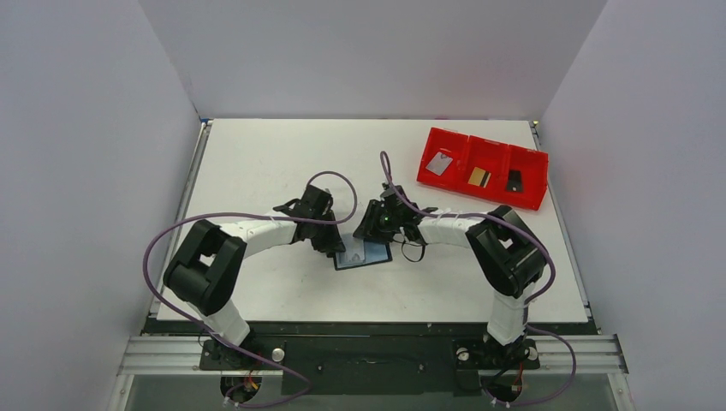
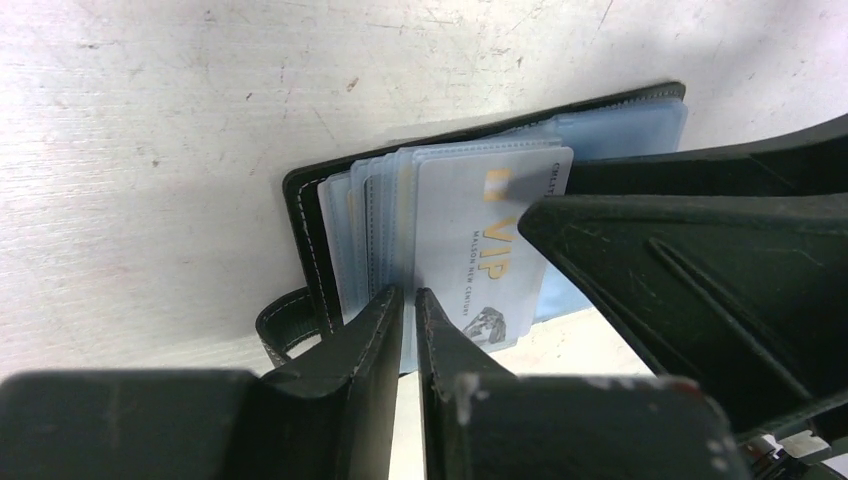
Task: Take the credit cards out of the card holder
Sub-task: Remove the credit card from the card holder, then place the credit card in the storage box.
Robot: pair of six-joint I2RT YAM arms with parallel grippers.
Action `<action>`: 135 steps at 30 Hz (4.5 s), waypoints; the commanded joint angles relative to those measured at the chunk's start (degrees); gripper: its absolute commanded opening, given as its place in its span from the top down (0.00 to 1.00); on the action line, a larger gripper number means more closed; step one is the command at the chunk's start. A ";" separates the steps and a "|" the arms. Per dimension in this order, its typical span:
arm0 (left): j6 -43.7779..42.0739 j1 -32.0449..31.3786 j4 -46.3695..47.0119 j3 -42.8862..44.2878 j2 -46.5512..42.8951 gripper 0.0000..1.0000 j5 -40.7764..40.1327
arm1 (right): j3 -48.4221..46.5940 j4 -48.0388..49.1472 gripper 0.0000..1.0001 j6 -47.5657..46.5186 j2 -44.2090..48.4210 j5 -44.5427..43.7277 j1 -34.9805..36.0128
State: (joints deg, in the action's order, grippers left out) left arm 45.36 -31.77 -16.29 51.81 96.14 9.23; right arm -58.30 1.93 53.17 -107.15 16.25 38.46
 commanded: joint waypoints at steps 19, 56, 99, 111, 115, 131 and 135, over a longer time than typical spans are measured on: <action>0.66 -1.01 -0.58 -1.30 4.42 0.95 -1.38 | 13.27 18.45 0.84 9.84 3.32 8.90 -3.37; 0.80 -1.01 -1.54 -0.98 5.36 1.00 -2.00 | 19.00 28.62 0.90 15.45 5.33 10.21 -3.39; -0.57 0.24 -3.46 1.04 3.88 1.00 -2.34 | 20.45 11.50 1.00 4.42 15.24 4.28 -8.85; -3.84 0.17 -7.98 9.67 -1.17 0.90 -1.01 | 19.04 9.55 1.00 4.46 18.42 6.61 -10.08; -5.45 0.21 -10.36 13.23 -3.96 0.72 -1.01 | 18.17 8.99 1.00 4.69 19.86 7.53 -10.31; 0.68 4.18 2.95 9.95 -9.42 0.50 20.67 | 18.57 18.46 1.00 14.63 27.32 17.73 -13.82; 5.46 5.67 10.67 7.07 -9.36 0.50 27.05 | 18.41 21.44 1.00 17.92 28.09 19.94 -13.87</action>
State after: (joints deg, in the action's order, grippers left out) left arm 45.82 -27.53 -16.84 60.86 88.84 27.53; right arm -38.48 16.32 66.96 -81.60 32.60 24.99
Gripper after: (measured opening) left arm 0.496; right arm 0.004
